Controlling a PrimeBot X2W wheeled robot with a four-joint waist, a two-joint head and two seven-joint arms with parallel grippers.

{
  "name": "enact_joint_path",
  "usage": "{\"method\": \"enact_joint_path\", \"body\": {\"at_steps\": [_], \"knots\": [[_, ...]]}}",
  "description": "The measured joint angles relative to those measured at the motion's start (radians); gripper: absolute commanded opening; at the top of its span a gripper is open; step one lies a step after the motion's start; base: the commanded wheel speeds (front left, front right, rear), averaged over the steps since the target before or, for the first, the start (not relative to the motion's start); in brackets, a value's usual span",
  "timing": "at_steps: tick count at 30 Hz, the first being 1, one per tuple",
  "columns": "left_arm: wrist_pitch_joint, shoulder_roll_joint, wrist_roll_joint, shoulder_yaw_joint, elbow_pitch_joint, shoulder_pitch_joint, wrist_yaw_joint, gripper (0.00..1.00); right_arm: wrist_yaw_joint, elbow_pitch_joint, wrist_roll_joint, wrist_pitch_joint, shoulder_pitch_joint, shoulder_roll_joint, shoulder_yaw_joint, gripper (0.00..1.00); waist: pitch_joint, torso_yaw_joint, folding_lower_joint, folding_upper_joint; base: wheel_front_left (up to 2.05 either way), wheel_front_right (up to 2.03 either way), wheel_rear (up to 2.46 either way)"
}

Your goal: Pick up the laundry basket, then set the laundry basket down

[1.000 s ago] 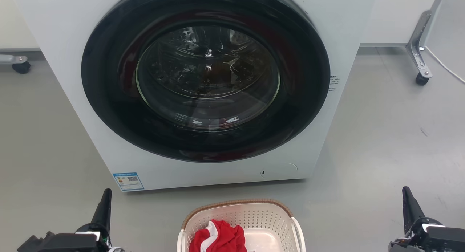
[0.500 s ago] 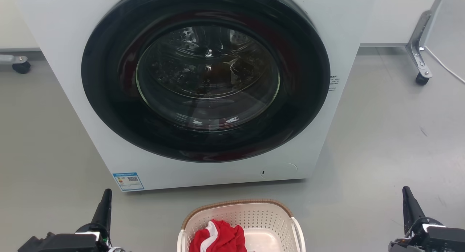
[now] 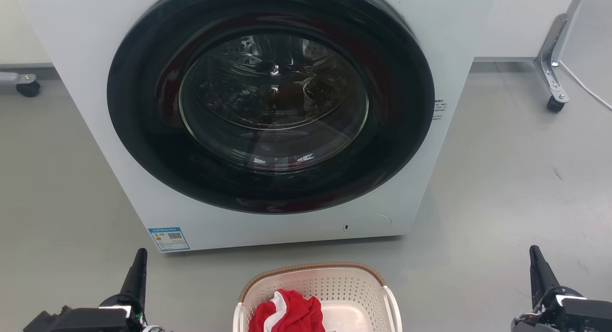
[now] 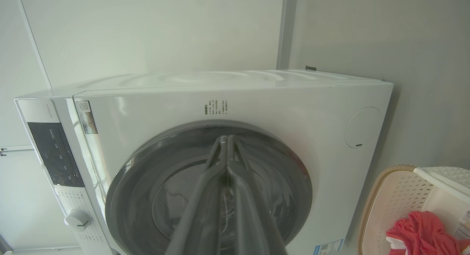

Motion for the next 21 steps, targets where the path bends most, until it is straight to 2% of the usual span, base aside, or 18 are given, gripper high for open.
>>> {"method": "enact_joint_path", "body": {"at_steps": [21], "knots": [[0.0, 0.0, 0.0, 0.0, 0.001, 0.0, -0.005, 0.0, 0.0, 0.0, 0.001, 0.0, 0.0, 0.0, 0.0, 0.0, 0.0, 0.0, 0.0, 0.0, 0.0, 0.0, 0.0]]}}
